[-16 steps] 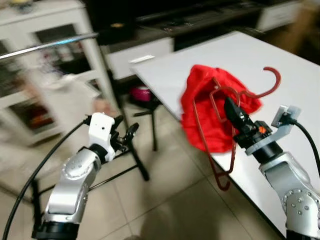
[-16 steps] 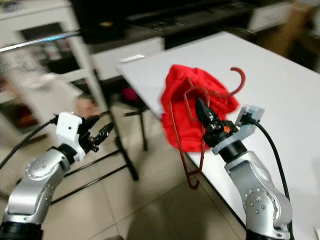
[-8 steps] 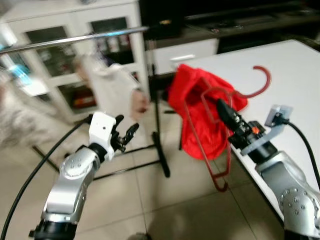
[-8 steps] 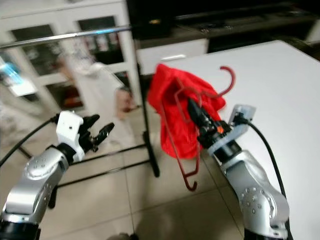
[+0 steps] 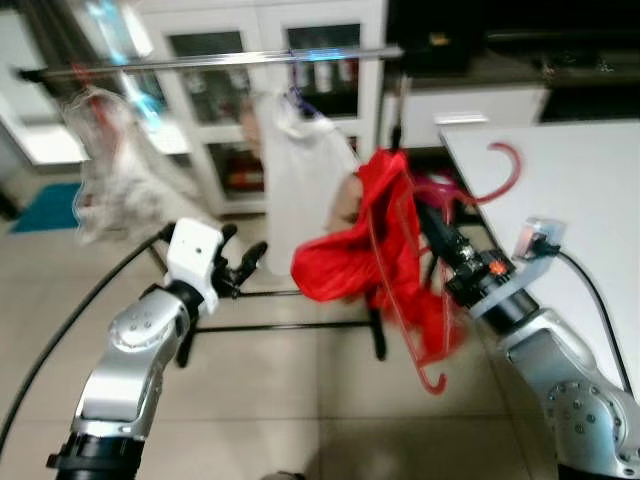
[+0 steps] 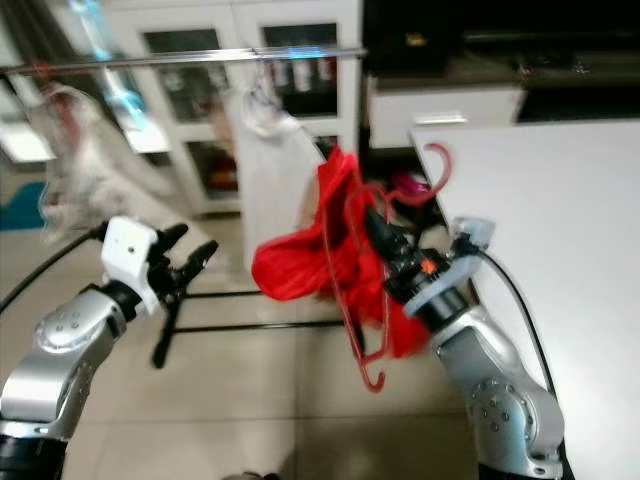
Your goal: Hang hanger
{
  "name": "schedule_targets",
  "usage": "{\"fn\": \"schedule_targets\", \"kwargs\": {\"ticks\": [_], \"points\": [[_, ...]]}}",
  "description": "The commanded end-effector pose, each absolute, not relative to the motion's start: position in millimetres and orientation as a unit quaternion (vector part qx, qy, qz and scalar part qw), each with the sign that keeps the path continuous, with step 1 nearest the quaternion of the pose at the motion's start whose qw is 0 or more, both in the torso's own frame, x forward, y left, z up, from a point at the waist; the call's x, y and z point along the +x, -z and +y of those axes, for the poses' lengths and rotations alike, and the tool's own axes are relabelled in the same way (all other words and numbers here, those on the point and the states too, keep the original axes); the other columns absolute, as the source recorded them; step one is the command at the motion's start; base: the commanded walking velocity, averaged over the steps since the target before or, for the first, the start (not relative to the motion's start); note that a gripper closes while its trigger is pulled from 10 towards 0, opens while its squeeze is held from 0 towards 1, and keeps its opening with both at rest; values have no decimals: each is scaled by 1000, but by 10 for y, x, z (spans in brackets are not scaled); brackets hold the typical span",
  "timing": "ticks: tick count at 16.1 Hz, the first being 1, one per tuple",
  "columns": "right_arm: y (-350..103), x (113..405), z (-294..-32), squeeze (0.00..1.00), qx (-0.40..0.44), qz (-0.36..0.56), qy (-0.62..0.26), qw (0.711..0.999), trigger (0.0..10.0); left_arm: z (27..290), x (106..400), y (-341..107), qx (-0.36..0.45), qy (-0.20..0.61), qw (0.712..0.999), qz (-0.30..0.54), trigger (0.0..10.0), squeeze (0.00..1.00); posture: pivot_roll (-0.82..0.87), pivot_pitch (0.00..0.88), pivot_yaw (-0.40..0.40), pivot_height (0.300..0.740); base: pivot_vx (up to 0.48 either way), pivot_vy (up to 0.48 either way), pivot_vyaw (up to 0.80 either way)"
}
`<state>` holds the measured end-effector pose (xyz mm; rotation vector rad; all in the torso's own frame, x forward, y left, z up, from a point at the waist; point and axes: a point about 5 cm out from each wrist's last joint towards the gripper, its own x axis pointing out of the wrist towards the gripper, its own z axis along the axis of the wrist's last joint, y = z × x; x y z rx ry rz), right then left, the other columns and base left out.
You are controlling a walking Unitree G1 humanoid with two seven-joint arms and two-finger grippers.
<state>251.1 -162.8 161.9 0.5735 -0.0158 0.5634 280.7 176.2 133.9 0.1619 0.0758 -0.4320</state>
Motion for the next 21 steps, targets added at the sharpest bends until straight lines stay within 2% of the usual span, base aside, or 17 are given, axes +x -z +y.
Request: {"fn": "schedule_targets", "kwargs": {"ticks": [1,4,8,9,12,14,15,16,18,21], "points": [[-1724,2520,-1648,0,269,-38,-282,920,10000,1741,2797,-1358,85,220,971,31,10000,0,-117,0,80,740,0,0,800],[-1723,2525,-1641,0,247,-37,-291,923,10000,1750,2799,-1364,88,218,971,29,10000,0,-117,0,79,740,0,0,800],[-1698,2603,-1638,0,193,-33,-284,939,10000,1862,2845,-1452,96,216,972,13,10000,0,-116,0,80,740,0,0,0],[-1757,2652,-1653,0,161,-55,-281,944,10000,1938,2845,-1566,60,244,968,-5,10000,1000,-115,0,82,740,0,0,0],[-1796,2713,-1659,0,107,-66,-286,950,10000,2082,2890,-1699,85,265,960,-3,10000,1000,-108,0,85,740,0,0,0],[-1783,2726,-1625,0,83,-72,-302,947,10000,2049,2925,-1727,101,279,955,-1,10000,1000,-102,0,82,740,0,0,0],[-1782,2722,-1580,0,91,-68,-318,941,10000,1969,2960,-1700,102,282,954,3,10000,937,-102,0,82,740,0,0,0],[-1796,2720,-1536,0,107,-69,-331,935,10000,1883,2988,-1659,105,293,950,9,10000,0,-102,0,80,740,0,0,0],[-1849,2695,-1436,0,122,-77,-365,920,10000,1625,3081,-1524,93,316,943,36,10000,0,-105,0,80,740,0,0,0],[-1883,2677,-1404,0,123,-86,-382,912,10000,1483,3182,-1323,89,297,948,73,10000,0,-121,0,85,740,0,0,0]]}}
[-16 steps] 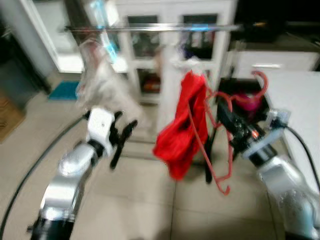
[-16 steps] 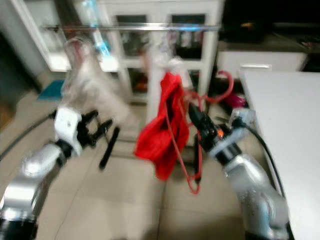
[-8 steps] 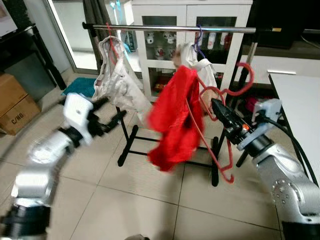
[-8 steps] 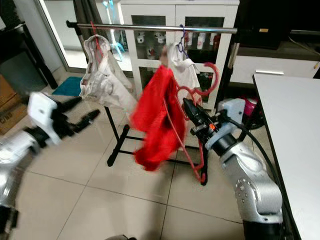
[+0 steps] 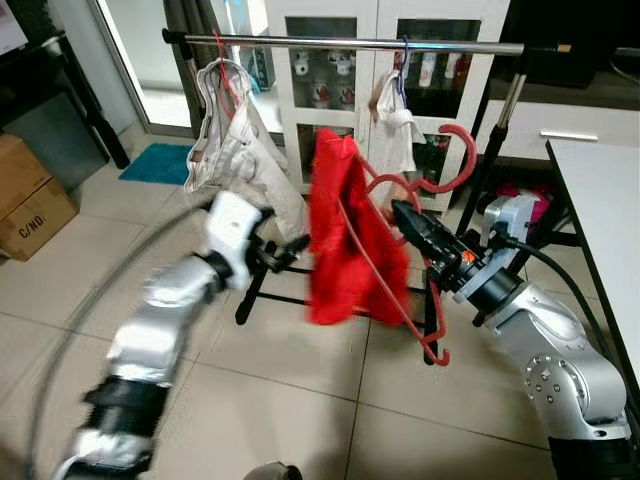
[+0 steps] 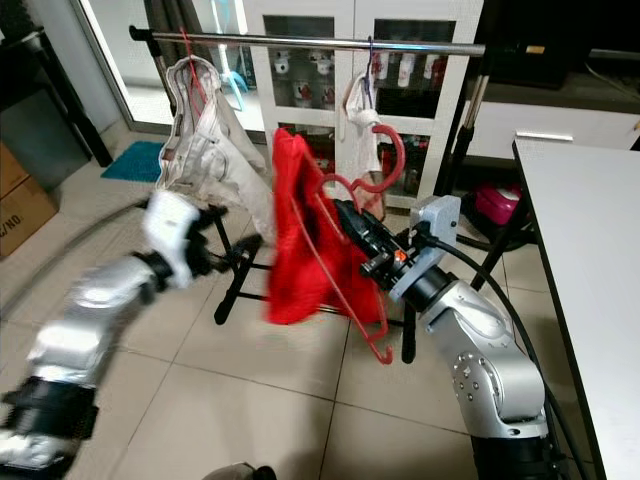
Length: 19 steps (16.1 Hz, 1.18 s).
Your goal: Hang hanger
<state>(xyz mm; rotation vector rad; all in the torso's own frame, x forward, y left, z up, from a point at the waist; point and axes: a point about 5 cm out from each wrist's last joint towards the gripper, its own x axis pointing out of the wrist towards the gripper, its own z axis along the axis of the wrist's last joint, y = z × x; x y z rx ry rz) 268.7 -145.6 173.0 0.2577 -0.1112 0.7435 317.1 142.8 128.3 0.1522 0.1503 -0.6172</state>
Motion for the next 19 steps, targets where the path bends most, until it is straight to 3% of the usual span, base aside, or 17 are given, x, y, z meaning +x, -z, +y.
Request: {"fn": "schedule_targets", "kwargs": {"ticks": [1,3,4,19], "points": [[-1905,2664,-1399,0,124,-90,-389,909,10000,1456,3227,-1258,85,282,952,81,10000,0,-126,0,82,740,0,0,0],[-1946,2630,-1388,0,130,-94,-405,900,10000,1385,3302,-1196,78,275,954,89,10000,0,-135,0,81,740,0,0,0],[-1957,2616,-1383,0,130,-94,-412,897,10000,1341,3341,-1193,77,278,954,87,2745,0,-142,0,80,740,0,0,0],[-1961,2612,-1382,0,130,-94,-413,896,10000,1327,3360,-1190,78,277,954,86,2745,0,-142,0,80,740,0,0,0]]}}
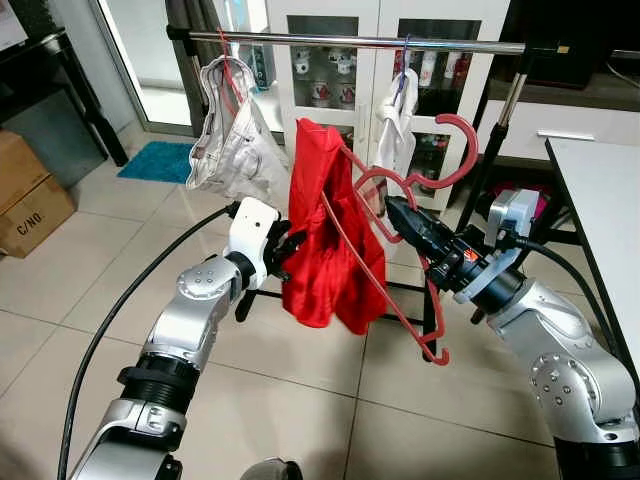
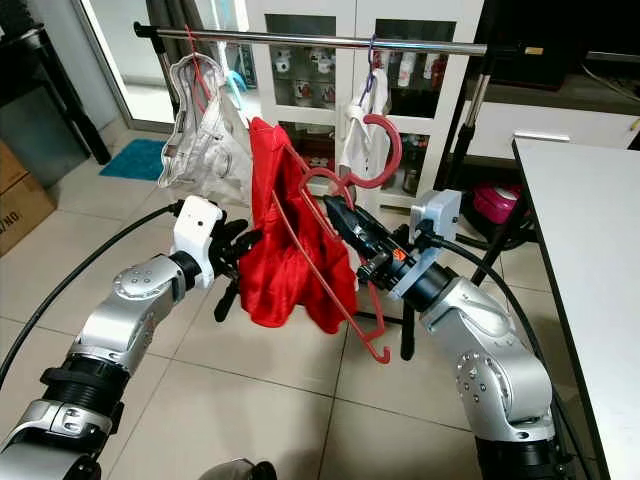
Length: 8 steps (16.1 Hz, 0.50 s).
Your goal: Hang hanger
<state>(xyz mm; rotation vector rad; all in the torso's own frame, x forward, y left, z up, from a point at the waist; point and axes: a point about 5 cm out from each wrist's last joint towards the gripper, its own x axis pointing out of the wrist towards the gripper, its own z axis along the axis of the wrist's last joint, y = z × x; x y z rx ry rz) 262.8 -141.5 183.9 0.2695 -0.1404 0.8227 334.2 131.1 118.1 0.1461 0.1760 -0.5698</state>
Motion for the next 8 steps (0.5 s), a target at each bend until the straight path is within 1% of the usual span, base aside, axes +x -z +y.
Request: {"fn": "schedule_targets", "kwargs": {"ticks": [1,2,3,4,5,8], "points": [[-1961,2612,-1382,0,130,-94,-413,896,10000,1327,3360,-1190,78,277,954,86,2745,0,-142,0,80,740,0,0,0],[-1961,2612,-1382,0,130,-94,-413,896,10000,1327,3360,-1190,78,277,954,86,2745,0,-142,0,80,740,0,0,0],[-2004,2595,-1393,0,150,-97,-424,888,10000,1236,3446,-1166,78,294,950,73,0,0,-158,0,65,740,0,0,0],[-2045,2575,-1406,0,176,-101,-436,877,10000,1141,3493,-1156,74,319,943,62,0,0,-159,0,66,740,0,0,0],[-2052,2564,-1414,0,186,-101,-440,872,10000,1115,3503,-1152,76,323,941,61,0,0,-160,0,66,740,0,0,0],[-2045,2551,-1418,0,190,-100,-443,871,10000,1118,3513,-1150,80,317,943,62,0,0,-163,0,68,740,0,0,0]]}}
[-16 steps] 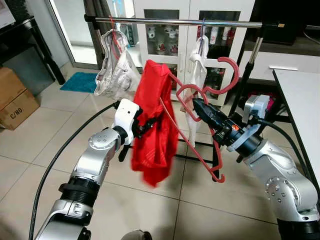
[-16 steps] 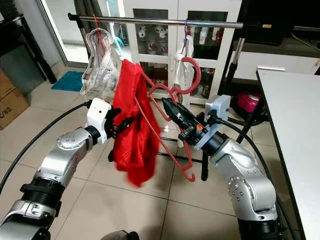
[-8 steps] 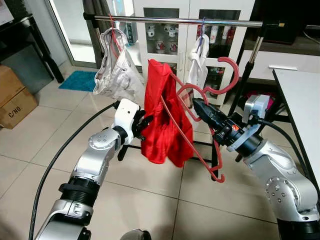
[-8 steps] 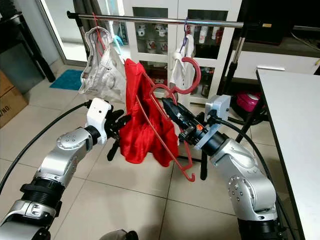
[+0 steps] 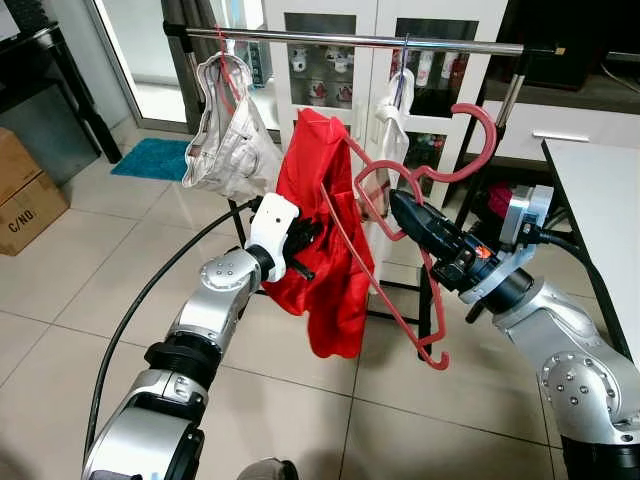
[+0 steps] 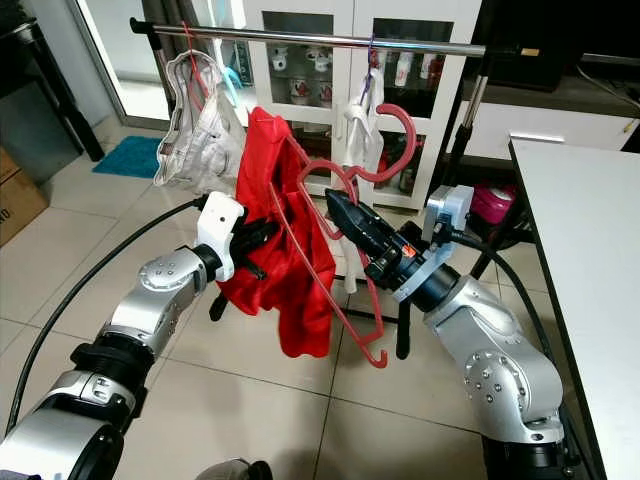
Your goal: Hang hanger
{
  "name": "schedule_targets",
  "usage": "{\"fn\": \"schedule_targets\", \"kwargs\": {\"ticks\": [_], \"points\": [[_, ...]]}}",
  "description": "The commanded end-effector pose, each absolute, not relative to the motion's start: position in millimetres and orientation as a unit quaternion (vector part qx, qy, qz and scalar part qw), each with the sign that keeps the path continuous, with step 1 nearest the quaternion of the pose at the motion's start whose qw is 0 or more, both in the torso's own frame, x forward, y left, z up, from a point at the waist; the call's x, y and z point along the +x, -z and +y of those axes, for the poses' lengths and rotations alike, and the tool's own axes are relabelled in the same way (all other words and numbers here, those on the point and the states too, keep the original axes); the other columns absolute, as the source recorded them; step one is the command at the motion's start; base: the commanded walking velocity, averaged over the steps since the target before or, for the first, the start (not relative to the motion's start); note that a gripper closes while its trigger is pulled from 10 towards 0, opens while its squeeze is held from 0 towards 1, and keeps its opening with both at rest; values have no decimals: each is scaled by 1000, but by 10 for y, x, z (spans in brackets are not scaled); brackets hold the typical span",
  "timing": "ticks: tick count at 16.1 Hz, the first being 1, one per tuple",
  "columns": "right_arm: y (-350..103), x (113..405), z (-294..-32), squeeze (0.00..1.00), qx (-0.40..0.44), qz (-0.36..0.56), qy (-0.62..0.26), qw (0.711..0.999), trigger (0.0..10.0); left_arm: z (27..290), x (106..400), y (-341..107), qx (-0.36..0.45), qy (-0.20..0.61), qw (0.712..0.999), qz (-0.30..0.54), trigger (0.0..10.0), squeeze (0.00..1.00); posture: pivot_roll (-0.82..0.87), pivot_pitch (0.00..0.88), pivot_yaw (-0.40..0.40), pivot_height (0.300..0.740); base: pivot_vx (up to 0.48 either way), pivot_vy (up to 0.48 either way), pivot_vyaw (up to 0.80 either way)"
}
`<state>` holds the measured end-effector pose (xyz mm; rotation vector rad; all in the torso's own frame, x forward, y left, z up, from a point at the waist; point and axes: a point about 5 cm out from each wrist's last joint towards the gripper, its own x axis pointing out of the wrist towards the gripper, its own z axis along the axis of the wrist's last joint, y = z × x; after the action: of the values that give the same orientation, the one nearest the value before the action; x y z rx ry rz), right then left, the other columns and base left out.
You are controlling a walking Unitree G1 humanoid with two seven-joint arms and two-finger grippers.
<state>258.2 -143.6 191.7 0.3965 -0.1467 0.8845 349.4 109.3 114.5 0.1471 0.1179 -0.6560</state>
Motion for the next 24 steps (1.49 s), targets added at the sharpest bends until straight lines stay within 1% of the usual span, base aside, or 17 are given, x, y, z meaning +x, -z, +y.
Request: {"fn": "schedule_targets", "kwargs": {"ticks": [1,4,5,6,7,8,10,12,14,15,16,18,19,20,21,22,24], "points": [[-2046,2549,-1420,0,191,-99,-444,870,10000,1126,3525,-1147,81,314,944,58,0,0,-164,0,70,740,0,0,0],[-2033,2564,-1445,0,190,-92,-430,878,10000,1198,3546,-1186,90,305,947,36,0,0,-164,0,75,740,0,0,0],[-1998,2599,-1468,0,180,-84,-410,890,10000,1245,3539,-1225,93,298,950,22,0,0,-164,0,78,740,0,0,0],[-1908,2680,-1521,0,157,-61,-368,914,10000,1322,3518,-1300,103,289,952,4,0,0,-163,0,79,740,0,0,0],[-1841,2734,-1566,0,139,-44,-339,930,10000,1383,3497,-1370,115,282,952,-10,0,0,-158,0,77,740,0,0,0],[-1803,2765,-1599,0,127,-35,-320,938,10000,1460,3483,-1454,123,269,955,-22,0,0,-158,0,76,740,0,0,0],[-1721,2807,-1636,0,107,-7,-298,949,10000,1595,3495,-1640,148,241,958,-47,0,0,-146,0,65,740,0,0,0],[-1671,2797,-1585,0,87,11,-312,946,10000,1647,3540,-1779,193,231,952,-57,0,0,-136,0,55,740,0,0,0],[-1639,2743,-1483,0,71,29,-350,933,10000,1613,3565,-1808,230,239,942,-48,0,0,-135,0,53,740,0,0,0],[-1625,2731,-1467,0,68,35,-356,931,10000,1593,3562,-1806,234,244,940,-46,0,0,-135,0,53,740,0,0,0],[-1601,2720,-1453,0,72,45,-356,930,10000,1546,3551,-1791,236,258,936,-40,0,0,-140,0,58,740,0,0,0],[-1570,2740,-1431,0,106,63,-333,935,10000,1389,3493,-1713,235,302,923,-29,0,0,-144,0,63,740,0,0,0],[-1568,2793,-1411,0,124,63,-288,947,10000,1298,3456,-1661,238,330,913,-24,0,0,-147,0,66,740,0,0,0],[-1555,2854,-1437,0,147,63,-239,958,10000,1254,3438,-1641,236,343,909,-22,0,0,-152,0,69,740,0,0,0],[-1519,2917,-1466,0,186,68,-179,964,10000,1195,3414,-1614,234,358,904,-17,0,0,-152,0,70,740,0,0,0],[-1507,2948,-1470,0,189,56,-146,969,10000,1134,3386,-1560,236,368,899,-5,0,0,-151,0,71,740,0,0,0],[-1610,2975,-1458,0,199,11,-127,972,10000,1067,3333,-1466,239,378,894,16,0,0,-149,0,70,740,0,0,0]]}}
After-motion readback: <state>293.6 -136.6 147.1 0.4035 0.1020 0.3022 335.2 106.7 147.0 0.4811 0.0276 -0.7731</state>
